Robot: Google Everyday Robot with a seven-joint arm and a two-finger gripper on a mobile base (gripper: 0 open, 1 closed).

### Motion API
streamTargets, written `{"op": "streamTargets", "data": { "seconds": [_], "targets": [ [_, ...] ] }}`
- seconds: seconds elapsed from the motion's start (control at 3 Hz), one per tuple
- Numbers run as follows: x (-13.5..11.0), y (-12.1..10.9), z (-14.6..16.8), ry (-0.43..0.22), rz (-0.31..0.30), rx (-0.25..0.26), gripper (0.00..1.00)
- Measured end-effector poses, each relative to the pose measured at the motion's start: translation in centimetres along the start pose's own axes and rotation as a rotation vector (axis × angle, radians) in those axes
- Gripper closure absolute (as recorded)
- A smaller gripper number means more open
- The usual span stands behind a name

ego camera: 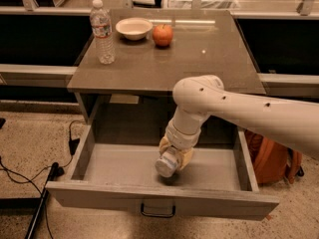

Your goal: Pick blue plastic bottle from top drawer and place on counter

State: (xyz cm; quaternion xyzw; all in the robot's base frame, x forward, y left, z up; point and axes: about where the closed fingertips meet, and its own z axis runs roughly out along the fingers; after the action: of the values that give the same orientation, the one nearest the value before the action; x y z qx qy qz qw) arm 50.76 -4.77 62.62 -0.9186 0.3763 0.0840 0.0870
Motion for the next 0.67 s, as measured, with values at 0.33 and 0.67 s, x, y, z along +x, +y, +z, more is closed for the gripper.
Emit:
{"op": "streamTargets", "data": {
  "seconds": [0.33, 0.67],
  "targets": [
    [-1.1, -0.7, -5.2, -0.008, 0.031, 0.112, 1.00],
    [-2.3, -0.9, -10.2, 0.052, 0.051, 0.193, 1.00]
  ]
}}
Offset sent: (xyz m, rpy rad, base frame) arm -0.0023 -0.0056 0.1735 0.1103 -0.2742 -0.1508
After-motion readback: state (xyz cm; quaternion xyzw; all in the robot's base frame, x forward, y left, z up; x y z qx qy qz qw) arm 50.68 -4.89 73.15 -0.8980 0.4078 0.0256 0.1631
